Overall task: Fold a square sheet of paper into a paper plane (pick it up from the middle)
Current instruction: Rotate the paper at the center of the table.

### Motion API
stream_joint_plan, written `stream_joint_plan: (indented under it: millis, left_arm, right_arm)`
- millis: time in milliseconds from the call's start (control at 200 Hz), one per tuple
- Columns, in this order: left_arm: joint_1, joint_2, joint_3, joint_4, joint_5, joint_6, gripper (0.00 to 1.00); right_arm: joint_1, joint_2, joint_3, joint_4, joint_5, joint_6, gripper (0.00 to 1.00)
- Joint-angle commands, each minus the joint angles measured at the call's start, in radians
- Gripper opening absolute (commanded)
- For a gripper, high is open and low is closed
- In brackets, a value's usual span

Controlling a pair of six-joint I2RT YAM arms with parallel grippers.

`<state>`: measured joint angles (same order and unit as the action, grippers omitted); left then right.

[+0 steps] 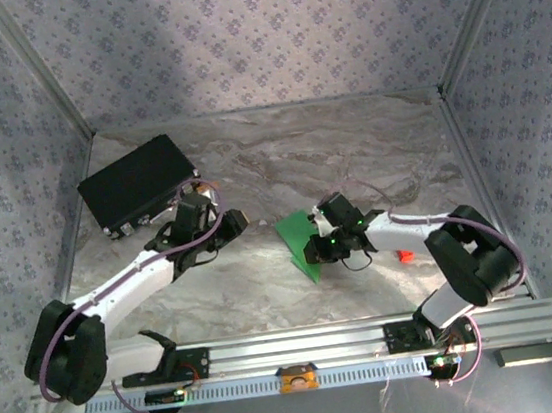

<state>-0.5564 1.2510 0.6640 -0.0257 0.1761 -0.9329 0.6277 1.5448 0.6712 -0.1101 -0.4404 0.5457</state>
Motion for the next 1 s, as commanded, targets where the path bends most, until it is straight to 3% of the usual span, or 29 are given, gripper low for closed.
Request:
stream_joint_plan:
  millis: [0,305,620,730,859,994]
  left_arm:
    - [-0.008,0.029,0.037,0.057,0.063,0.011,0.37]
    - [-0.020,0.151,0.090,0.113,0.160,-0.008,0.35]
    - [-0.051,0.345,0.197,0.162,0.251,-0.006,0.25]
    - [-0.071,0.428,0.251,0.160,0.292,-0.010,0.18]
    - [-0.085,0.503,0.292,0.183,0.325,-0.030,0.17]
    - [-0.096,0.569,0.351,0.168,0.355,-0.023,0.14]
  right_arm:
    - [-0.004,0.042,-0.010,0.035,-0.026,0.074,0.15]
    - [0.031,0.093,-0.069,0.150,0.048,0.464,0.14]
    - [0.101,0.046,-0.134,0.251,0.073,0.688,0.12]
    - [0.109,-0.012,-0.156,0.292,0.102,0.691,0.12]
    - [0.089,-0.110,-0.178,0.322,0.110,0.643,0.20]
    - [0.065,-0.197,-0.181,0.248,0.131,0.586,0.23]
